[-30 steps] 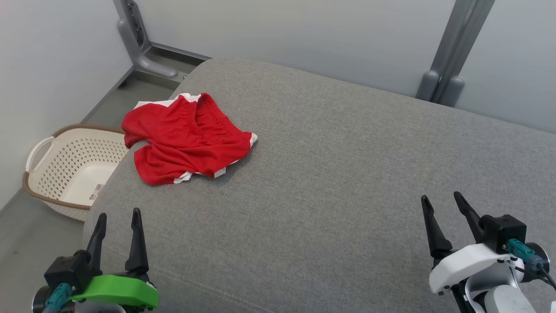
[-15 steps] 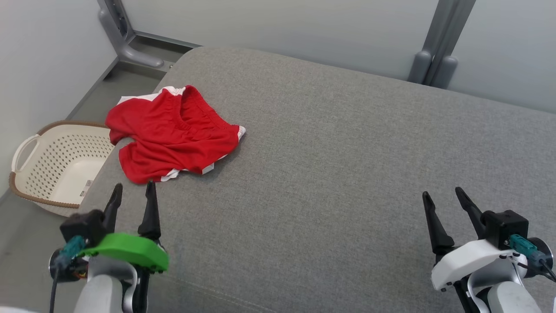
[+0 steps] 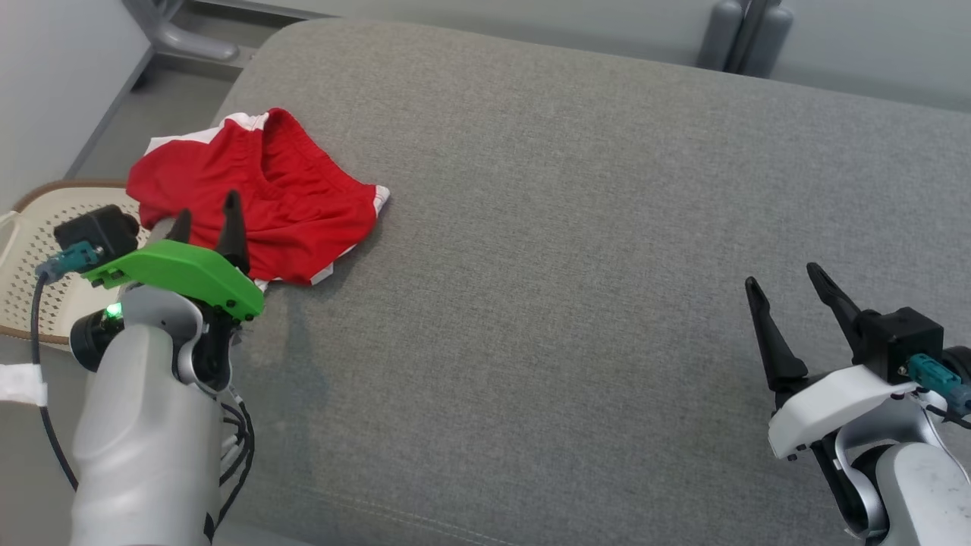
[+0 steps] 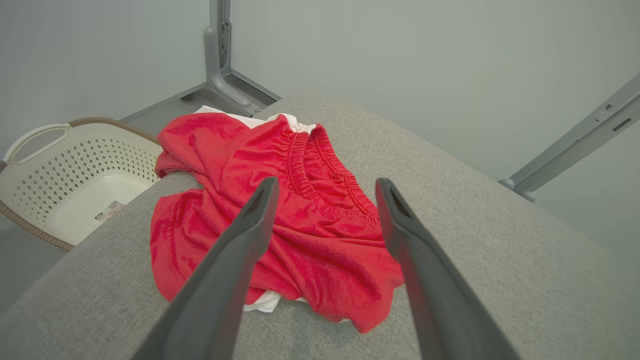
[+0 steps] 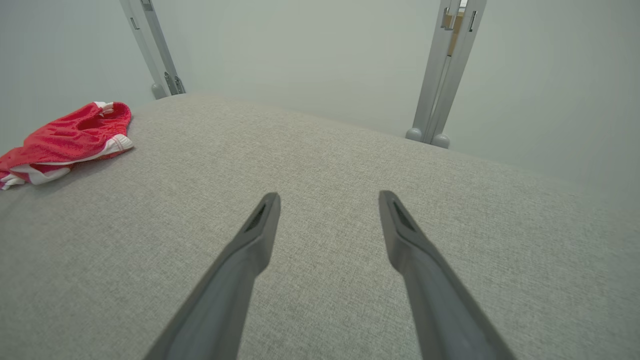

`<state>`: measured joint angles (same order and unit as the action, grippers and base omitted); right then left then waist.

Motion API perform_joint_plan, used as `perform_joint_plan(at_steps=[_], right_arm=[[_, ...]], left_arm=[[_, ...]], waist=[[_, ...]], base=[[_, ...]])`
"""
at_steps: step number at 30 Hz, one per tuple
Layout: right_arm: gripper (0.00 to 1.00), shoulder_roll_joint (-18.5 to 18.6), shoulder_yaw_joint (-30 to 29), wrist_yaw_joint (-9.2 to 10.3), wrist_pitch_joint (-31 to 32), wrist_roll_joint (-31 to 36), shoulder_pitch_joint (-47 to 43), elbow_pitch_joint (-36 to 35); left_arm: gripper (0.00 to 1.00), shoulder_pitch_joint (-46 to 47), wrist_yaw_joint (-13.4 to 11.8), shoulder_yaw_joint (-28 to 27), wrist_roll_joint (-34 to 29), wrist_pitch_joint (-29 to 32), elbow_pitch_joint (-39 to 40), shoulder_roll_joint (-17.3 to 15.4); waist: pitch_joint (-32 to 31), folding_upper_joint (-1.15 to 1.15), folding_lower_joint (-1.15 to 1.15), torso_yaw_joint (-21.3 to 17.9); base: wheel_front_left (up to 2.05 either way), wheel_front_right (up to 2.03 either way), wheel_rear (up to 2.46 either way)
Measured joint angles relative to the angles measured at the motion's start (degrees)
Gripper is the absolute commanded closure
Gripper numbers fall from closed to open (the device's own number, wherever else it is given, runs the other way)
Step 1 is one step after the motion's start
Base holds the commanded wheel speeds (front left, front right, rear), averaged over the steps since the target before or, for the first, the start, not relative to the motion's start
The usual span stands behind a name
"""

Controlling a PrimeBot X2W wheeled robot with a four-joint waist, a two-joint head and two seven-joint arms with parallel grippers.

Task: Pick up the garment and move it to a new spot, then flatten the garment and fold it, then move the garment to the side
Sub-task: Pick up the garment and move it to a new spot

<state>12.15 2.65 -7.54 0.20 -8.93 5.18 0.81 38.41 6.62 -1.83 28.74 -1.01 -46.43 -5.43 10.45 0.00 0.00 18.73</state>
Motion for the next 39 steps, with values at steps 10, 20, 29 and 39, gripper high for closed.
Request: perform_joint_plan(at_steps=[10,20,29,39], right_arm=[[0.00,2.4,0.8,0.00,2.2,0.3,1.9,-4.0],[0.00,1.4,0.6,0.00,1.2,0.2,2.1,-3.5],[0.00,-1.4,1.9,0.00,-2.0,-1.3,1.0,1.5],[0.00,-3.4,1.3,0.00,-4.7,-2.0,-0.4,4.6]], left_arm=[[0.00,8.2,-5.6,-3.8,4.0,7.0,-12.3,-2.3],[1.00,9.7,-5.4,-2.7,4.4,10.5,-18.7,-3.4],[1.00,13.6,-2.1,-0.9,2.6,-1.0,-13.0,-5.2],[1.00,17.5,0.4,5.8,1.2,0.9,-3.4,-2.6]], waist=[[5.9,0.00,0.00,-5.0],[7.6,0.00,0.00,-9.4],[1.5,0.00,0.00,-10.0],[-5.6,0.00,0.00,-13.2]], base=[[0.00,0.00,0.00],[0.00,0.00,0.00],[0.00,0.00,0.00],[0.00,0.00,0.00]])
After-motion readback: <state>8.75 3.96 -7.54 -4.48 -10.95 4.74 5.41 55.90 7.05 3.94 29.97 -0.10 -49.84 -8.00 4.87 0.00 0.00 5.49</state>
